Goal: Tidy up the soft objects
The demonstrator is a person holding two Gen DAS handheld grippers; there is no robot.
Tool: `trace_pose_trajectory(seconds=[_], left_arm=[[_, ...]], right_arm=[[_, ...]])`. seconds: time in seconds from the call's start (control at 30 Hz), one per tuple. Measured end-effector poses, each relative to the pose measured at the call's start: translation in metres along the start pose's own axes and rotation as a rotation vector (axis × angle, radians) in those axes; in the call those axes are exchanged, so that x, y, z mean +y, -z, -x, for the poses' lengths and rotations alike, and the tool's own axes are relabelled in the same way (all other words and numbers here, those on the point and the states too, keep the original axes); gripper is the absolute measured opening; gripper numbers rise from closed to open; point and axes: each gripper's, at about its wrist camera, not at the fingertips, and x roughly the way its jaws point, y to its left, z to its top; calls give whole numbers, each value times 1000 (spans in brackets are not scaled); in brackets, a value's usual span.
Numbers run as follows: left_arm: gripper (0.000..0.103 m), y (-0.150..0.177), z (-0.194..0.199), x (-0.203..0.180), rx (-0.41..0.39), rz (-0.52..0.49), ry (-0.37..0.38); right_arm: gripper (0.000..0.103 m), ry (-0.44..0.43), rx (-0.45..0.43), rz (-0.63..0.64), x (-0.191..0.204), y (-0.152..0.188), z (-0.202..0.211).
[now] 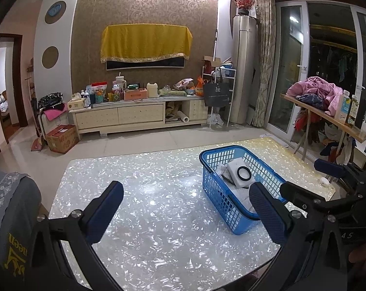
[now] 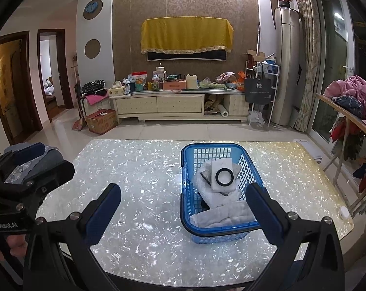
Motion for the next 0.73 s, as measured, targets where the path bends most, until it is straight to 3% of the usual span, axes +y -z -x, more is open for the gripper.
trace_pose_trajectory(seconds=[0.73], left_arm=[[103,2,1,-3,12,-7,20]], right_arm=[[103,2,7,-1,-1,-1,5]])
